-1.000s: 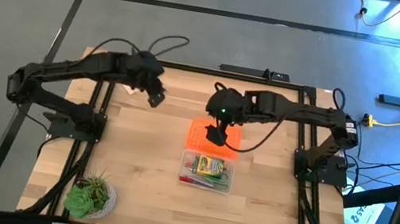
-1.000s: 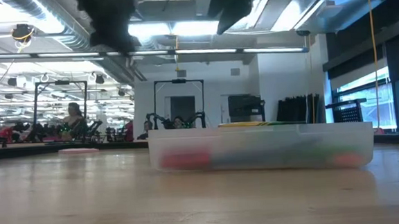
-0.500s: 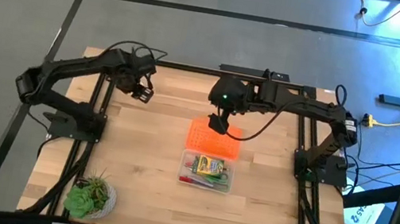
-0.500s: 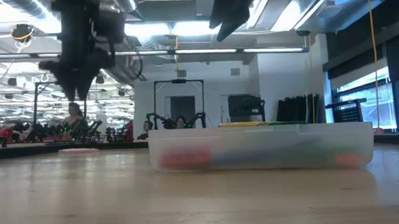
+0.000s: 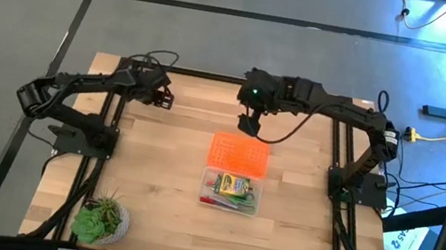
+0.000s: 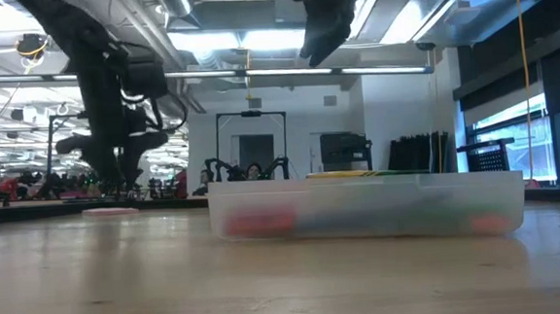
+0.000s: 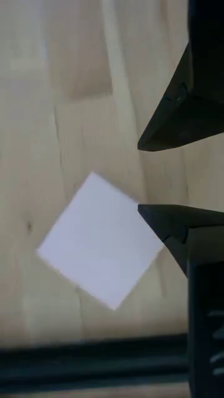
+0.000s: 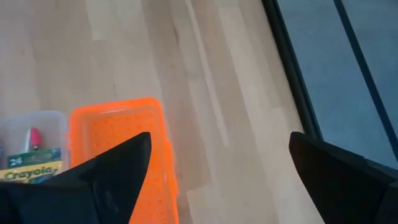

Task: Pack school essentials
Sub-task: Put the white sticky notes into the orange supply box

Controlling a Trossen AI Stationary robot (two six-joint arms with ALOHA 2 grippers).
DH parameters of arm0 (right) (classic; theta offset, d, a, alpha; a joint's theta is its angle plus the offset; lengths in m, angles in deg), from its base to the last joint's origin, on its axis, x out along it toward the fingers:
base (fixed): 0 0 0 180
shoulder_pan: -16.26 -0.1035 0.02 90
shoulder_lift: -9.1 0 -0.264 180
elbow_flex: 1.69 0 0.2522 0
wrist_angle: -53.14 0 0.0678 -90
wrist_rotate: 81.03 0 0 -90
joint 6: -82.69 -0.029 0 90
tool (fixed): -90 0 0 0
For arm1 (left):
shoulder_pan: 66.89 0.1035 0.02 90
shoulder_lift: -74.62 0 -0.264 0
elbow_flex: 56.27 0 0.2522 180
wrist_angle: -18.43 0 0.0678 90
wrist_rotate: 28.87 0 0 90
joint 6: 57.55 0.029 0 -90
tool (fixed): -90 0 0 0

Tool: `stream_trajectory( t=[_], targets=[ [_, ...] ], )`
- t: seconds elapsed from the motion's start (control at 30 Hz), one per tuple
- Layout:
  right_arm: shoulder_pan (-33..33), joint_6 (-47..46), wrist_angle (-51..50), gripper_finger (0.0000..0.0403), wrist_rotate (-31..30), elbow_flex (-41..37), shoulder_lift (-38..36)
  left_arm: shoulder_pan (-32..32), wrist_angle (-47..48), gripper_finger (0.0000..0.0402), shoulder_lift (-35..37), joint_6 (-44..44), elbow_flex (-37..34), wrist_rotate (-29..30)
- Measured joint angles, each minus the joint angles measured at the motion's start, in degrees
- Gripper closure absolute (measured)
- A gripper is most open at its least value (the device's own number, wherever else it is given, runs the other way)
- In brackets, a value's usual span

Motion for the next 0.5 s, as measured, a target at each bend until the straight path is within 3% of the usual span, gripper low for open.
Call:
stream_trajectory(
  t=[0.5],
  targets=[
    [2.6, 2.1, 0.0, 0.0022, 0.1, 0.0, 0.0, 4.9, -5.5, 0.0260, 0.0, 0.1, -7.3, -1.0]
  ],
)
